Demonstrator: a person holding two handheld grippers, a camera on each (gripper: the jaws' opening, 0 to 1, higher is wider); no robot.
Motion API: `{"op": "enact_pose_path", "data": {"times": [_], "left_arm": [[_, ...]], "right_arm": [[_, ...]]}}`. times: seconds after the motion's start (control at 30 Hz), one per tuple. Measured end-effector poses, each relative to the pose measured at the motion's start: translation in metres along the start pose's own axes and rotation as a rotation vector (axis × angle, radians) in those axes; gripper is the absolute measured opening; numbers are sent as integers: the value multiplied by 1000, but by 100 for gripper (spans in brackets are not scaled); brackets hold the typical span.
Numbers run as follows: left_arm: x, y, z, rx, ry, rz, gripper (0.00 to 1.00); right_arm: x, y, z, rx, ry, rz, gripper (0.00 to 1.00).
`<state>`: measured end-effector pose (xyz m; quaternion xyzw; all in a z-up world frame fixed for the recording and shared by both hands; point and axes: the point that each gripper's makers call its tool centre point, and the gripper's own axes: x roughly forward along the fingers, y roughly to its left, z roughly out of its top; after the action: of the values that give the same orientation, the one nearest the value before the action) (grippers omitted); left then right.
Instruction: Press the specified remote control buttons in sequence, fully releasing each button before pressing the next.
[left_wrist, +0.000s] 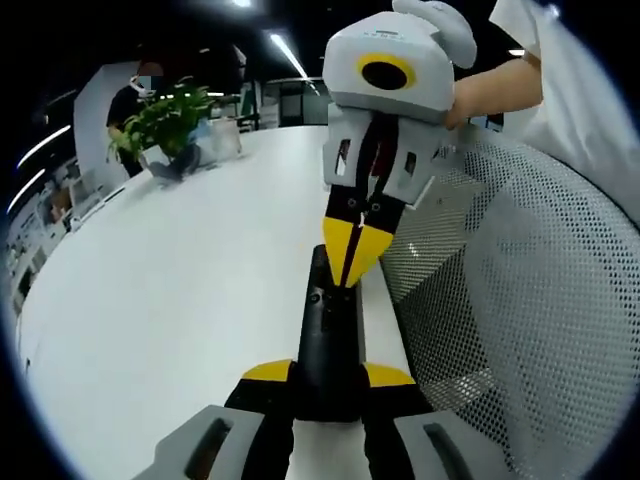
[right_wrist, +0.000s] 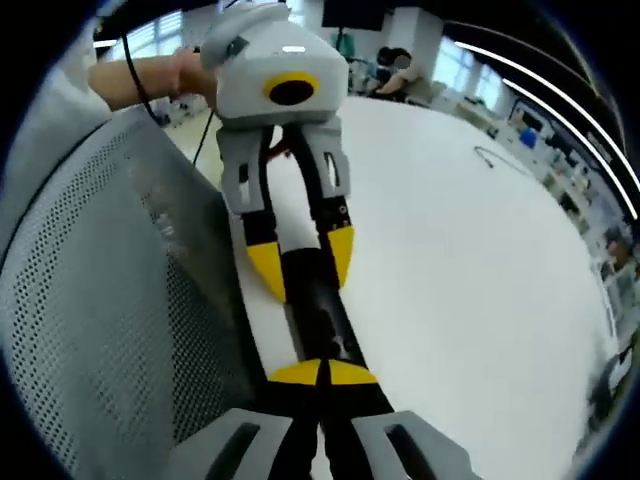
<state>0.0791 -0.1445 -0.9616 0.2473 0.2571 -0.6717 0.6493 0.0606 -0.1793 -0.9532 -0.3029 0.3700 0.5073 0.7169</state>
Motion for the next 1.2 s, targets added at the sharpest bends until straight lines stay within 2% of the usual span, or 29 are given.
{"op": "enact_pose_path", "data": {"times": [0.07,0.3,0.53,0.73,0.83,0.93,1.03,1.2], "left_arm": [[0,0,0,4,2,-3,24],[0,0,0,6,1,-3,24],[0,0,0,4,-7,-3,24],[0,0,1,3,-7,-2,24],[0,0,1,2,-11,-4,24],[0,0,1,7,-5,-9,24],[0,1,1,7,-4,-9,24],[0,0,1,2,-15,-8,24]], "right_arm": [[1,-1,0,-41,17,-17,0],[4,-3,4,-45,36,-9,0],[6,-1,4,-141,108,34,0],[6,0,4,-156,138,59,0],[9,3,4,-158,133,66,0],[8,3,4,-168,122,44,0],[8,0,6,-72,79,17,0],[4,-5,10,-16,17,-10,0]]}}
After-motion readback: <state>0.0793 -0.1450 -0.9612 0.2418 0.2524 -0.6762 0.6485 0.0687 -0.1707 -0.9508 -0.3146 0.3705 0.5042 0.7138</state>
